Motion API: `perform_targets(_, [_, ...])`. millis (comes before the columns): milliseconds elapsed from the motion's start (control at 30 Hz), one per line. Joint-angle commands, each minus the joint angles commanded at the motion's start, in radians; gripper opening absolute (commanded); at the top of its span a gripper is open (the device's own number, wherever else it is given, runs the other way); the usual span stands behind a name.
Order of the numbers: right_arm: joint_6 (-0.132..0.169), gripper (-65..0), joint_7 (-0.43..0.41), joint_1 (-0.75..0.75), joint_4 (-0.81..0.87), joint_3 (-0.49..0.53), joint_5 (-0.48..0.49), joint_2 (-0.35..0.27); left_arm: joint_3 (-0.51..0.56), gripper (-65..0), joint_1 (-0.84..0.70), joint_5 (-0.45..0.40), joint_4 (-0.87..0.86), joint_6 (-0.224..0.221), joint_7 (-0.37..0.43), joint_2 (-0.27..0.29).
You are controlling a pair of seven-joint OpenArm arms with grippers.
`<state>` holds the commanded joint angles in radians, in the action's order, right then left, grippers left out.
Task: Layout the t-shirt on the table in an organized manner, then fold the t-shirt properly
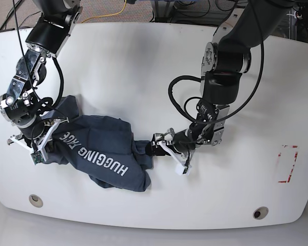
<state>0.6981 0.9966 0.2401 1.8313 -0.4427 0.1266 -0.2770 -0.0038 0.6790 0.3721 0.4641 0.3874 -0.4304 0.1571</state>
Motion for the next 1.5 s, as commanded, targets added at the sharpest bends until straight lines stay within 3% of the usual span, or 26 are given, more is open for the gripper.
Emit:
perform_targets(300, [0.000,-65.0,0.000,0.000,0.000,0.000,0.000,0.006,0.002,-24.0,-0.002,0.000,-0.009,0.002,0.002,0.000])
perform_targets(567, [0.000,-65.0,0.003,-0.002,0.037,0.000,0.000,0.035,0.054,-42.2,-0.008,0.000,-0.012,-0.003,0.031,0.000])
perform_targets(667, [0.000,-65.0,0.003,-0.020,0.060,0.000,0.002,0.046,0.109,-46.9,-0.021,0.005,-0.012,-0.043,0.068,0.000])
perform_targets(800, [0.000,-65.0,0.003,-0.028,0.089,0.002,0.002,0.068,0.141,-50.6,-0.023,0.081,-0.012,-0.084,0.078,0.000])
perform_targets(1100, [0.000,-65.0,0.031,-0.048,0.129,0.008,0.002,0.098,0.282,-63.6,-0.023,0.218,-0.006,-0.083,0.078,0.000])
perform_targets(1300, [0.000,-65.0,0.037,-0.054,0.149,0.034,0.002,0.107,0.368,-63.9,-0.020,0.295,0.014,-0.069,0.078,0.000])
perform_targets(1500, [0.000,-65.0,0.037,-0.055,0.158,0.054,0.002,0.107,0.371,-63.9,-0.037,0.327,0.121,-0.054,0.028,0.000])
